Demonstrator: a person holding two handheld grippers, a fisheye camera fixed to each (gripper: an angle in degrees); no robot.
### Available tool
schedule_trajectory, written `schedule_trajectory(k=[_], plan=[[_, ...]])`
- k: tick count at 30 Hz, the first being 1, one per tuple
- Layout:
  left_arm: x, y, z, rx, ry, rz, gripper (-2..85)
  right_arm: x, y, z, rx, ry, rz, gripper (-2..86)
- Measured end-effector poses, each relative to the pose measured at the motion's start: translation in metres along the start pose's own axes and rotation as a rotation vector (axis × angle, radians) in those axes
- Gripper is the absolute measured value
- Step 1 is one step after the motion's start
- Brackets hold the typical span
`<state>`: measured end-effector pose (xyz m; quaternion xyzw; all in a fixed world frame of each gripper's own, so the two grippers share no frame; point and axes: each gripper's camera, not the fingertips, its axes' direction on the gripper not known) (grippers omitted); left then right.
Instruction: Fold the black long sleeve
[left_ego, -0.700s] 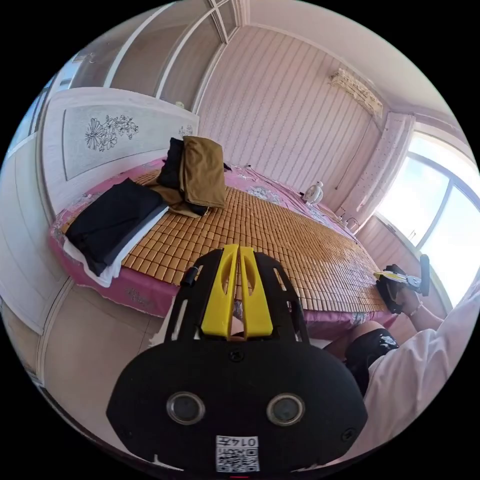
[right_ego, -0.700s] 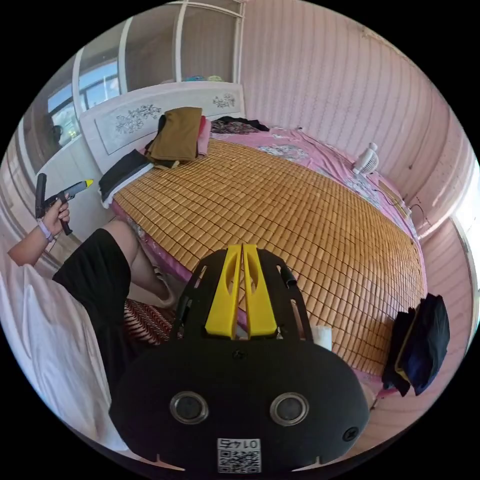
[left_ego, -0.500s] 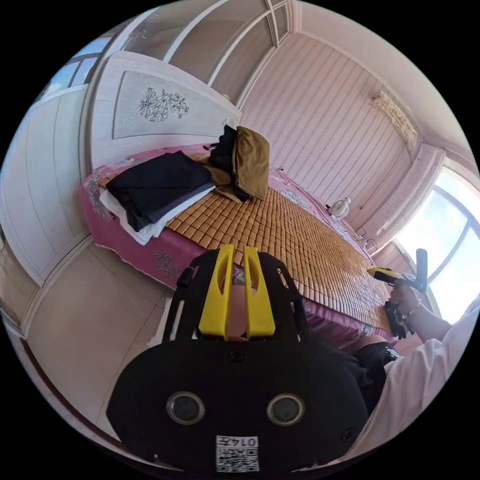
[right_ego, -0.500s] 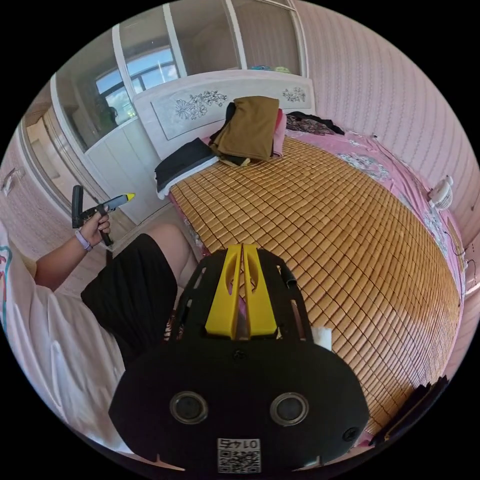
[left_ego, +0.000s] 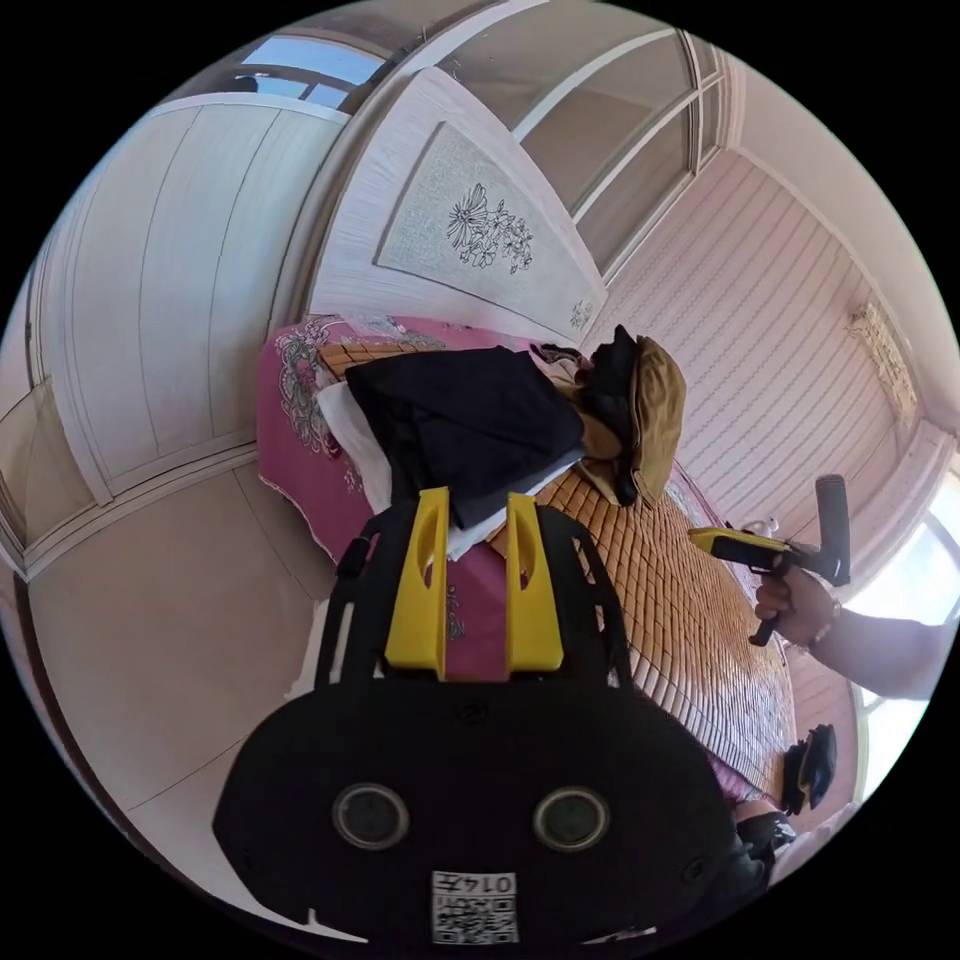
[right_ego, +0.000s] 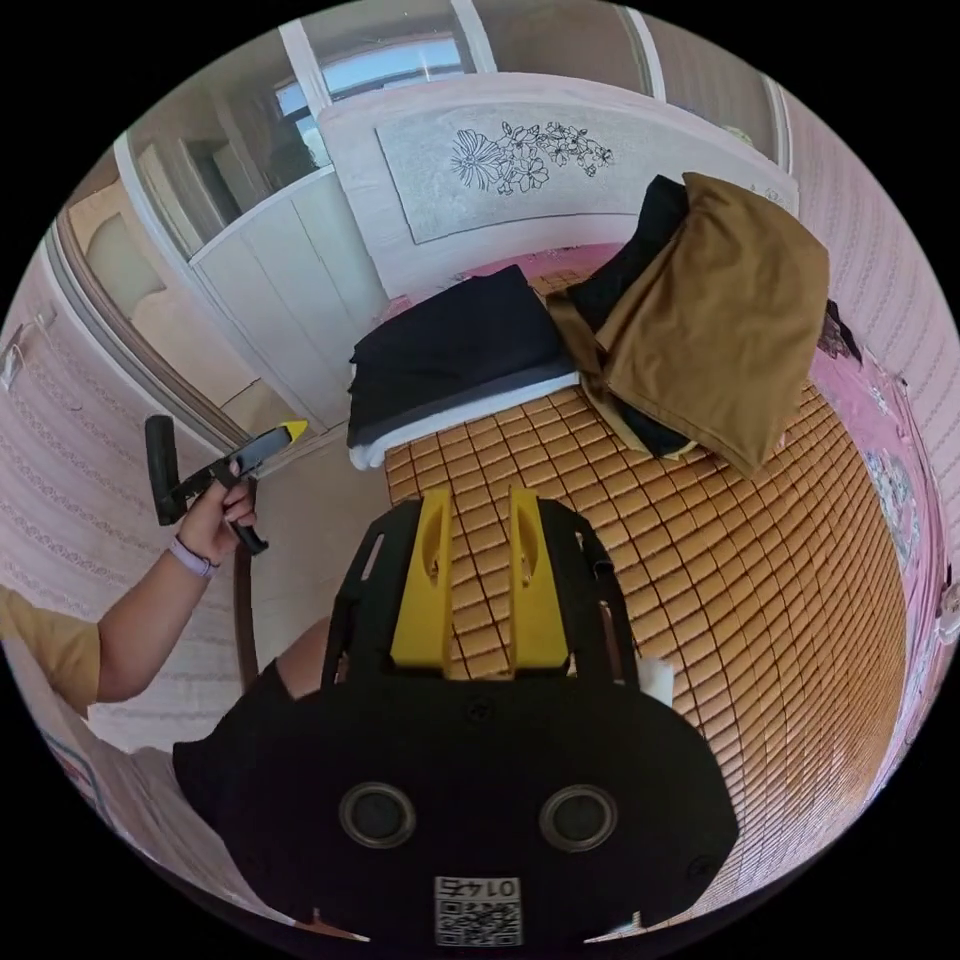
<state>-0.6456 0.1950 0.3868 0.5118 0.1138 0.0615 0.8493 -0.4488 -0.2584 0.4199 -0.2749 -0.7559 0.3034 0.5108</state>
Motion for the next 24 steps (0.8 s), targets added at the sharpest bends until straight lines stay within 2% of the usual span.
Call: schedule_trajectory(k=[2,4,8,11,13,15,16,19,21,24], plan=[[-0.003,-0.014,0.014,-0.001,-0.003,-0.006,9.9,0.004,-0.037,0.025,0.005,-0.019,0.027,10.3],[-0.004,-0.029,0.033,-0.014,-0.092,0.012,10.2,0.007,-0.070,0.050,-0.004,-0.005,0.051,11.8],[-0.010,-0.044,0.058,-0.070,-0.111,0.007,9.7,0.010,-0.125,0.090,-0.030,0.096,0.048,12.4],[-0.013,-0.049,0.078,-0.150,-0.134,0.017,6.3,0.017,-0.146,0.120,-0.139,0.147,0.019,10.8],[-0.005,-0.049,0.077,-0.137,-0.175,0.085,0.1,0.022,-0.152,0.126,-0.176,0.136,0.008,8.6],[0.002,-0.050,0.074,-0.138,-0.189,0.120,-0.5,0.027,-0.157,0.119,-0.227,0.109,-0.038,1.4],[0.006,-0.052,0.071,-0.135,-0.189,0.138,-0.8,0.028,-0.158,0.114,-0.219,0.079,-0.059,1.0],[0.022,-0.060,0.052,-0.056,-0.177,0.167,-0.9,0.034,-0.163,0.073,-0.131,-0.009,-0.078,-0.2],[0.039,-0.068,0.033,0.016,-0.175,0.202,-1.0,0.037,-0.161,0.019,0.029,-0.033,-0.103,-0.4],[0.083,-0.077,-0.004,0.127,-0.077,0.298,-1.0,0.055,-0.135,-0.059,0.209,-0.043,-0.112,-0.3]])
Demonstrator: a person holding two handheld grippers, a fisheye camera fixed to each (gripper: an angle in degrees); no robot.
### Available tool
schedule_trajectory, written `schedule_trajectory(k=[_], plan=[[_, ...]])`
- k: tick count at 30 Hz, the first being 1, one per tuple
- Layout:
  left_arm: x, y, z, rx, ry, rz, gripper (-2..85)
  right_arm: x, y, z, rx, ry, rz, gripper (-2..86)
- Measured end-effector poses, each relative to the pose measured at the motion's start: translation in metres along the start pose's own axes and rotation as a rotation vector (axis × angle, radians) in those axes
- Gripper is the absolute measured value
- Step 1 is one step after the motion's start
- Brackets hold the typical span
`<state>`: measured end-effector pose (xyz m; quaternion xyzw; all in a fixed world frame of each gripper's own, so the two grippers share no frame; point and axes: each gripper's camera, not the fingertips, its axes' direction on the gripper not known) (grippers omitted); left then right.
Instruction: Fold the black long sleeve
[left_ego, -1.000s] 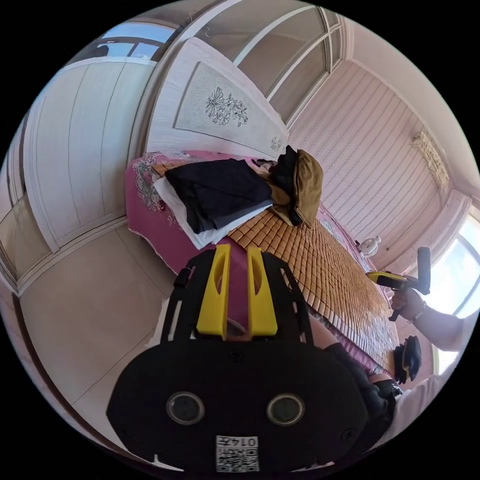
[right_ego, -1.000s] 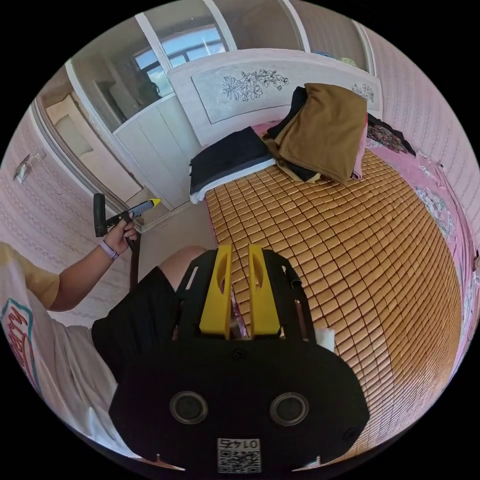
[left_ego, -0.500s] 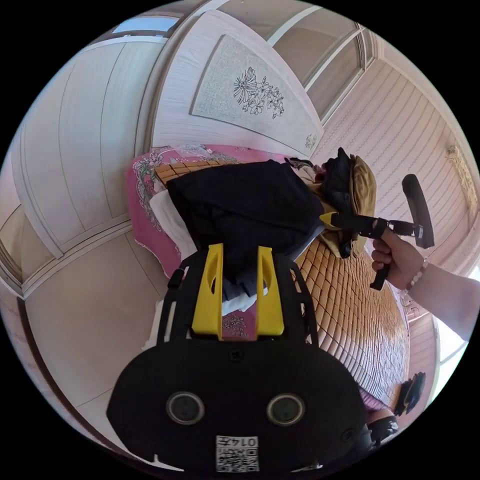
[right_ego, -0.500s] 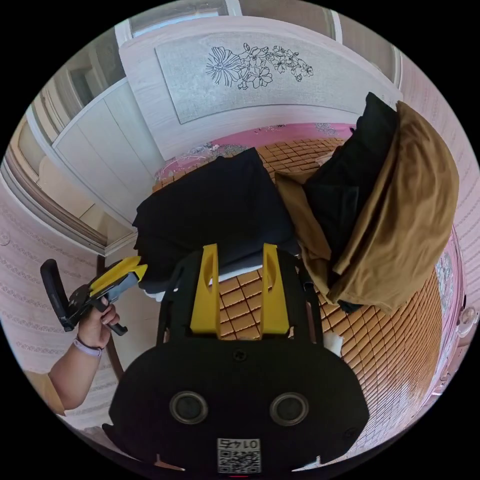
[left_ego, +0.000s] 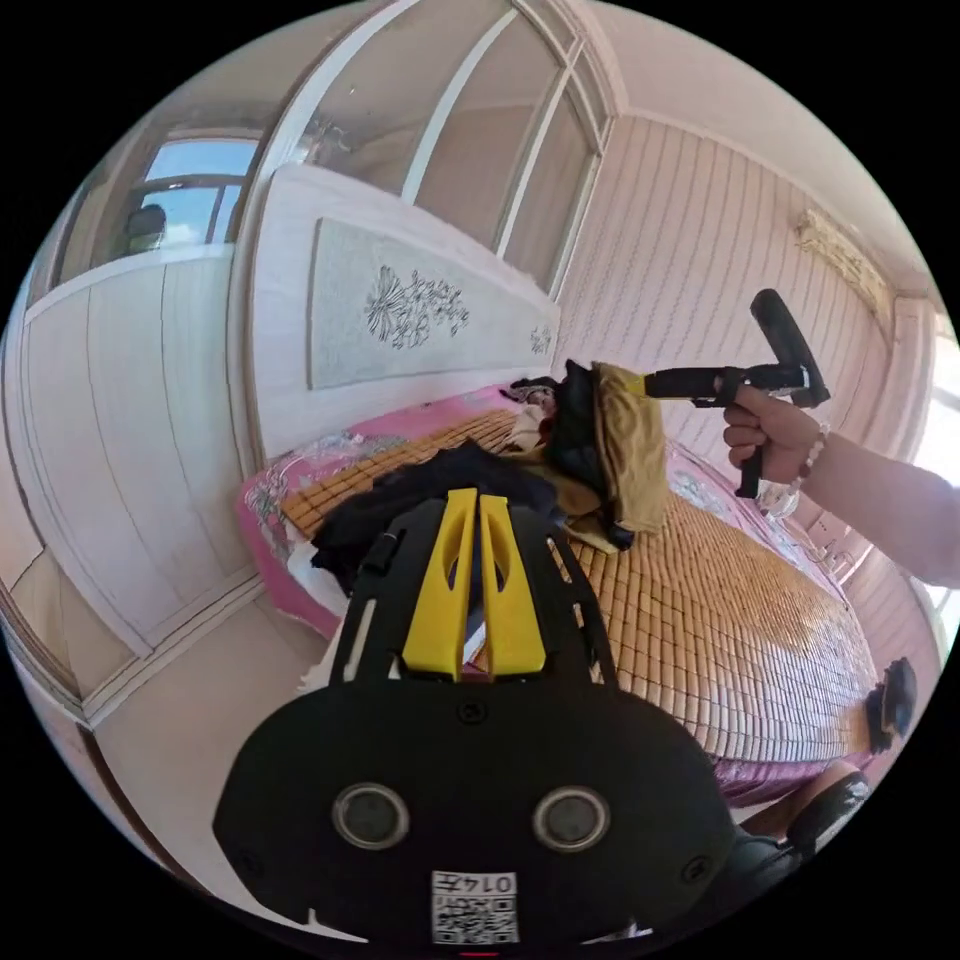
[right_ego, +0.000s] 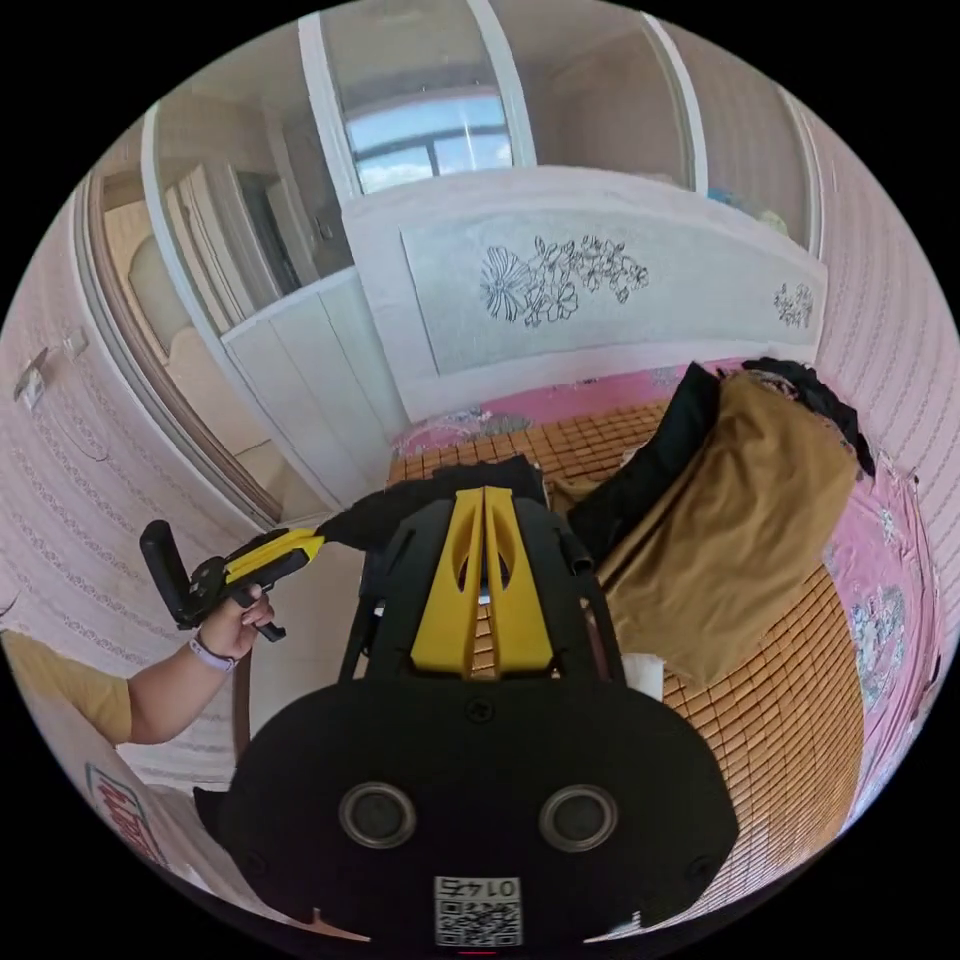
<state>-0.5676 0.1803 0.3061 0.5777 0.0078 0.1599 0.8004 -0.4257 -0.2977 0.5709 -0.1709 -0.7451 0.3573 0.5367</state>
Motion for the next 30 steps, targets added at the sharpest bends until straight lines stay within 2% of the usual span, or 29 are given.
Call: schedule_trajectory(k=[2,4,7,9,14,16,19,20,25,27,30], plan=[[0.035,-0.007,-0.006,-0.031,0.028,0.097,-1.0,0.012,0.024,-0.042,0.020,0.015,-0.009,-0.1],[0.078,-0.001,-0.012,0.022,0.121,0.205,-1.0,0.025,0.061,-0.070,-0.042,0.012,0.019,0.4],[0.120,0.000,-0.013,0.004,0.278,0.192,-1.0,0.036,0.144,-0.107,-0.107,0.045,0.099,2.6],[0.145,-0.001,-0.016,-0.001,0.355,0.216,-1.0,0.036,0.210,-0.134,-0.070,0.064,0.154,10.4],[0.202,-0.004,-0.027,-0.054,0.509,0.296,-1.0,0.007,0.246,-0.141,-0.039,0.015,0.044,15.9],[0.224,-0.001,-0.029,-0.107,0.557,0.322,-1.0,-0.007,0.244,-0.136,-0.009,0.015,0.003,15.5],[0.246,-0.002,-0.029,-0.132,0.561,0.328,-1.0,-0.014,0.243,-0.132,-0.015,-0.057,0.000,7.9],[0.250,-0.004,-0.029,-0.128,0.556,0.329,-1.0,-0.011,0.244,-0.139,0.015,-0.137,-0.008,4.7],[0.304,-0.043,-0.016,-0.061,0.599,0.336,-1.0,0.020,0.238,-0.191,0.127,-0.201,0.053,2.3],[0.342,-0.064,-0.012,-0.021,0.653,0.368,-0.9,0.035,0.239,-0.239,0.273,-0.151,0.102,2.0],[0.439,-0.082,-0.020,0.044,0.778,0.581,-0.8,0.051,0.269,-0.315,0.496,-0.065,0.210,2.1]])
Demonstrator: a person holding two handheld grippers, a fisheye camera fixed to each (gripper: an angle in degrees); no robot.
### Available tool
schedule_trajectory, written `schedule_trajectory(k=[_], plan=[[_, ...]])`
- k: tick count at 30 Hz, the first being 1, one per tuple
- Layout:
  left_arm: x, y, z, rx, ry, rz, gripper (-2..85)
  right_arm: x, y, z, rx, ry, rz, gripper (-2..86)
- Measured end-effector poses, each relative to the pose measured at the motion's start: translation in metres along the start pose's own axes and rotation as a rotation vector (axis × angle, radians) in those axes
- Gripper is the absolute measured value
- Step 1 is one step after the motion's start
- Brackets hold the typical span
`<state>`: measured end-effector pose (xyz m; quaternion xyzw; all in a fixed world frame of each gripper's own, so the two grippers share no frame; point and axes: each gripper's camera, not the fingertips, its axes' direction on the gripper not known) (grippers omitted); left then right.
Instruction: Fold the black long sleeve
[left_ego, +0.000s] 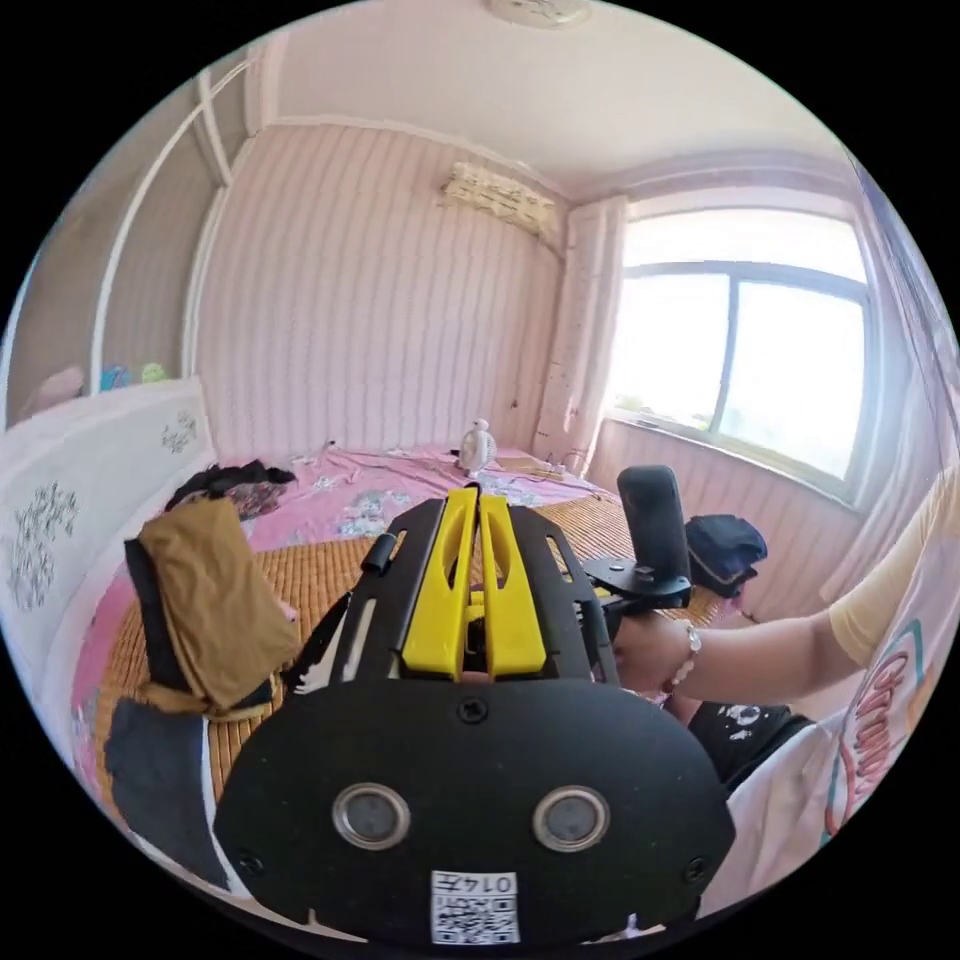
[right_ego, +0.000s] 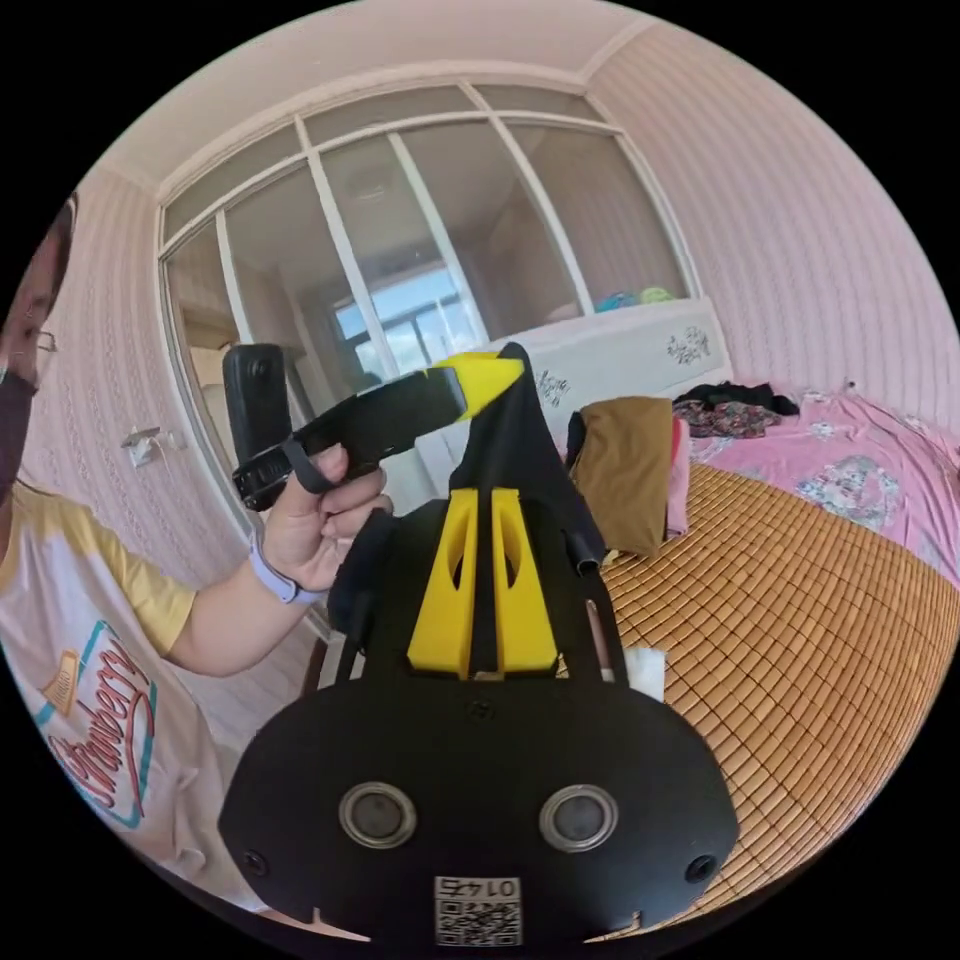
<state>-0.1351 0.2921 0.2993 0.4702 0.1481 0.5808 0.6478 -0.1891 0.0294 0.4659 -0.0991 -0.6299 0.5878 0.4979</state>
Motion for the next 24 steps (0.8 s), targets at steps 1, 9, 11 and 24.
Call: schedule_trajectory(k=[1,9,11,24], plan=[[0.028,-0.015,0.025,-0.019,0.070,0.099,-0.7,0.003,0.002,-0.017,0.037,0.022,0.018,2.2],[0.117,0.092,0.190,-0.489,0.488,0.055,3.9,0.050,0.164,-0.149,-0.335,0.517,0.507,8.2],[0.115,0.130,0.202,-0.588,0.486,-0.010,4.2,0.046,0.189,-0.173,-0.374,0.574,0.593,9.4],[0.064,0.151,0.277,-0.658,0.154,-0.288,7.2,0.083,0.113,-0.122,-0.386,0.694,0.408,13.3]])
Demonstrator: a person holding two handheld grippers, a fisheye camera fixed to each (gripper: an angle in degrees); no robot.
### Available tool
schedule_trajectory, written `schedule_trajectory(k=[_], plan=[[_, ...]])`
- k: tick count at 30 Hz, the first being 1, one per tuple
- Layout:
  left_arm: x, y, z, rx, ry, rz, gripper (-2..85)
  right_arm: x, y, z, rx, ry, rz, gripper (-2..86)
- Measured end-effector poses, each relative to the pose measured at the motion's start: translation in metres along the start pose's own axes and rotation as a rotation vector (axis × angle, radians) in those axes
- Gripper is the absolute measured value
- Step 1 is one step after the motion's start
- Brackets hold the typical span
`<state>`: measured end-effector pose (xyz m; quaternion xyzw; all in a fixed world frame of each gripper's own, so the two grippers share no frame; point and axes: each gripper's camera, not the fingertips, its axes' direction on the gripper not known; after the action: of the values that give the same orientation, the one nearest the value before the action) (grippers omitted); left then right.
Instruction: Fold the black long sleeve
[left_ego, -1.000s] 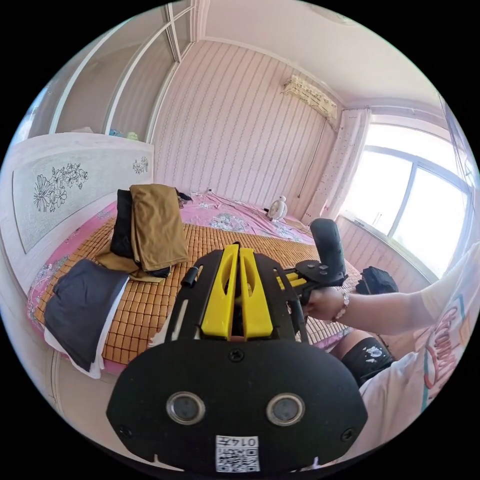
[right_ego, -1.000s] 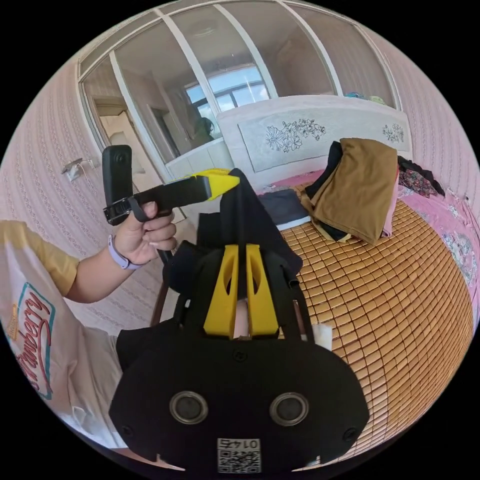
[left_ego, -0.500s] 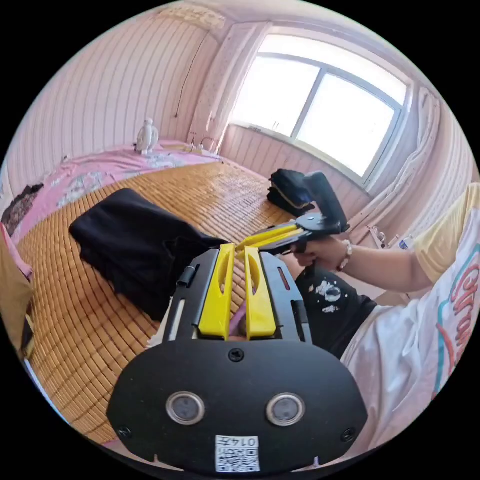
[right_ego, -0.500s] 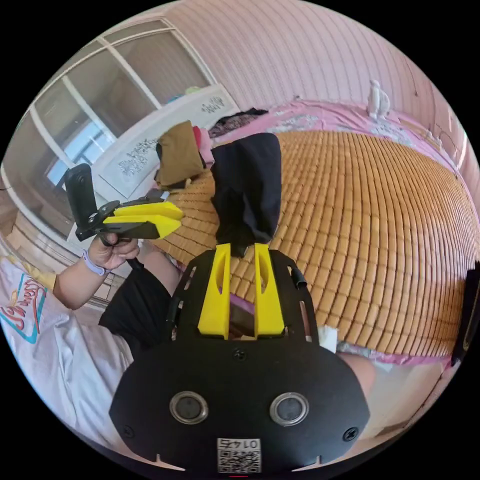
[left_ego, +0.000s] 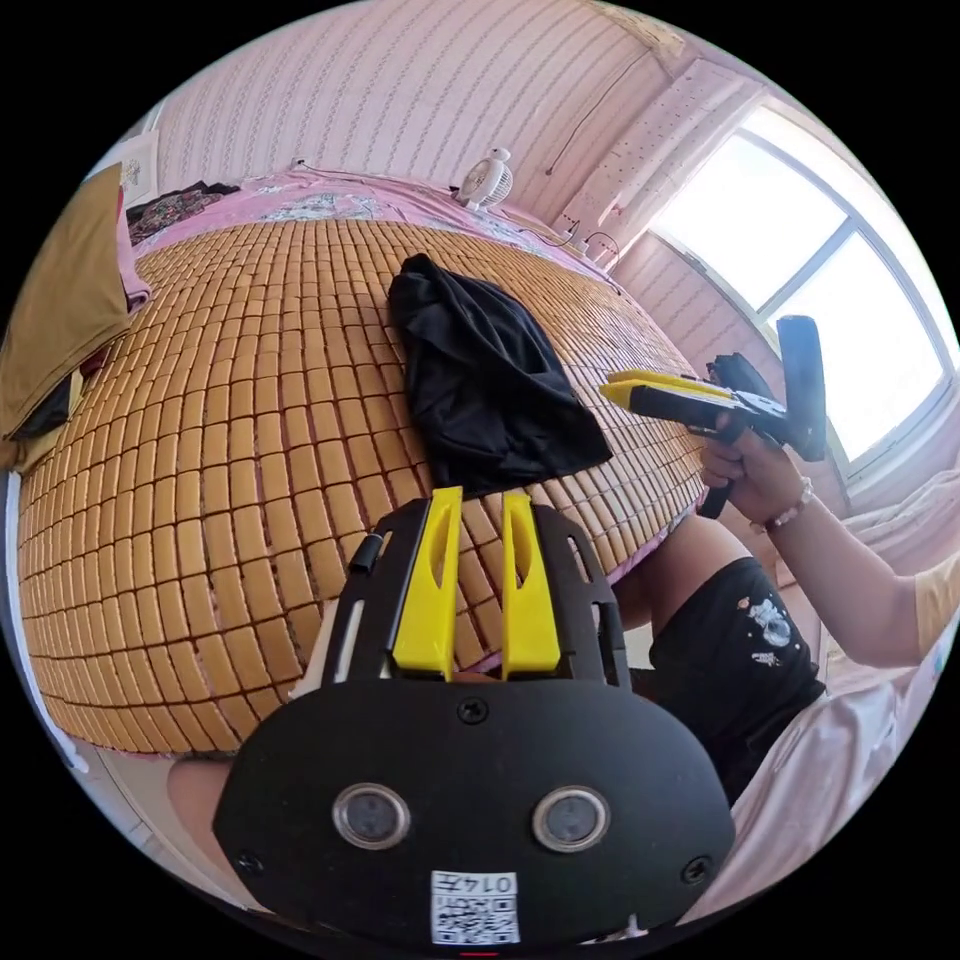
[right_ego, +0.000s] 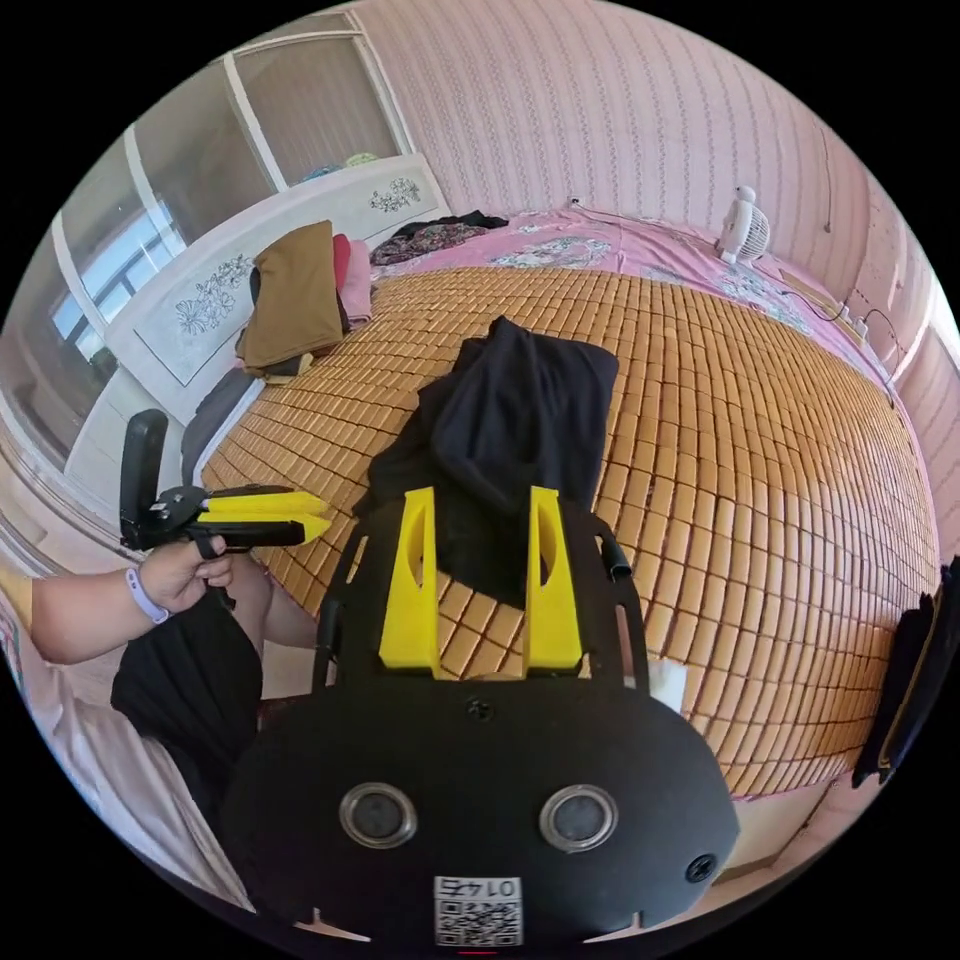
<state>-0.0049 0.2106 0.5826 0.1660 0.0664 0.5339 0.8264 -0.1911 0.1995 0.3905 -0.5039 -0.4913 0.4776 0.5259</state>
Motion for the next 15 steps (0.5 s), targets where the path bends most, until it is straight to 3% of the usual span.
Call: schedule_trajectory(k=[4,5,7,12,15], plan=[[0.004,-0.038,0.028,-0.078,-0.073,0.048,6.8,-0.006,-0.022,0.025,-0.112,0.090,-0.070,9.6],[0.006,-0.041,0.034,-0.110,-0.088,0.066,6.5,-0.007,-0.024,0.030,-0.170,0.068,-0.106,4.5],[0.013,-0.047,0.047,-0.171,-0.127,0.139,1.3,-0.006,-0.023,0.025,-0.224,0.040,-0.127,1.2],[0.010,-0.045,0.040,-0.170,-0.086,0.129,-0.8,0.047,0.026,-0.077,0.120,-0.117,0.239,0.9],[0.006,-0.033,0.010,-0.073,-0.035,0.117,-0.9,0.075,0.078,-0.115,0.158,-0.027,0.446,2.1]])
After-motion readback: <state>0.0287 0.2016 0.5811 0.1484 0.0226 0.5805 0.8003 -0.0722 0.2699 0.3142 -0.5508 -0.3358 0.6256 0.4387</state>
